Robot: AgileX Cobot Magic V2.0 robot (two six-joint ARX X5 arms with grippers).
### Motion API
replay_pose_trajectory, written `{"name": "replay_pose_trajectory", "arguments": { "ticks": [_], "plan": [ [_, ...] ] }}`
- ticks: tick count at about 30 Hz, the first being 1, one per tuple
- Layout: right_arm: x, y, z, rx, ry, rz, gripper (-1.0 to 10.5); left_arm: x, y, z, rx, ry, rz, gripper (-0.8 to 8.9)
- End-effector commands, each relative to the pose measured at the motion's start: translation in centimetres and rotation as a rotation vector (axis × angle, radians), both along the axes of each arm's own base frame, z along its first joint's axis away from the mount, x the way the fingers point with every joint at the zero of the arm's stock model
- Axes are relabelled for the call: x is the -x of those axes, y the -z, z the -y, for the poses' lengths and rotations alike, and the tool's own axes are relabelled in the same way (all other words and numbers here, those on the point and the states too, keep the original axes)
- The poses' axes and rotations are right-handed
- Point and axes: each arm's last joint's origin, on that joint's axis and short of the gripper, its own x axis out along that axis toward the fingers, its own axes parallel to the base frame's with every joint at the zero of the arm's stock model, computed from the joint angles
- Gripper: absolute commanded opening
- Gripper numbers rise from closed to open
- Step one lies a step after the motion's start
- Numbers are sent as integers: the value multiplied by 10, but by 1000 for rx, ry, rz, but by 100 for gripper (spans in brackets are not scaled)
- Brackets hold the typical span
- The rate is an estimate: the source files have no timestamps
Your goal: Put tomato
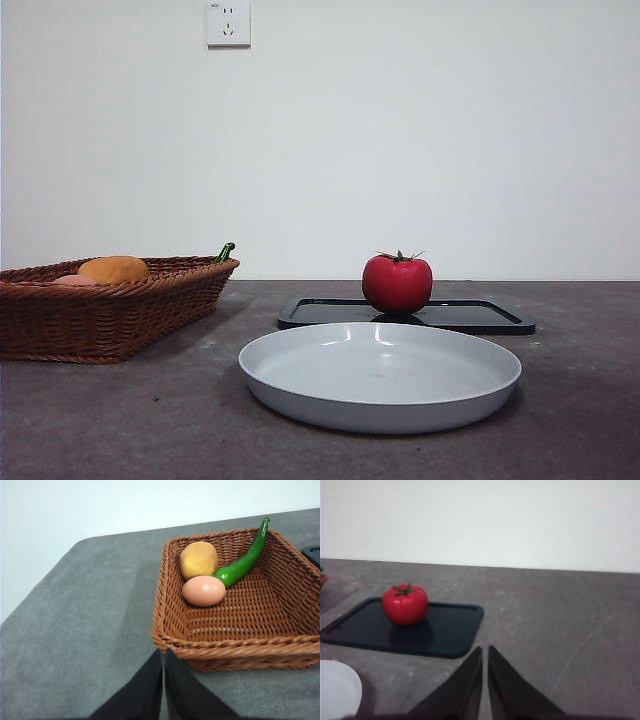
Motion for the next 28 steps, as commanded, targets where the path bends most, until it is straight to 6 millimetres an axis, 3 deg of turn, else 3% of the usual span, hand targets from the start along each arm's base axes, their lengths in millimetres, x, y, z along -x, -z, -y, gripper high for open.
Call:
{"name": "replay_pose_trajectory", "arguments": {
  "ticks": [1, 12, 28],
  "plan": [
    [-1, 6, 0, -25, 4, -2, 8, -1, 7, 0, 3, -4, -25, 7],
    [0, 20, 1, -17, 20, -143, 8, -1, 7, 0, 3, -3, -26, 7],
    [0, 18, 0, -46, 11, -128, 8, -1, 7, 0, 3, -3, -26, 7]
  ]
}}
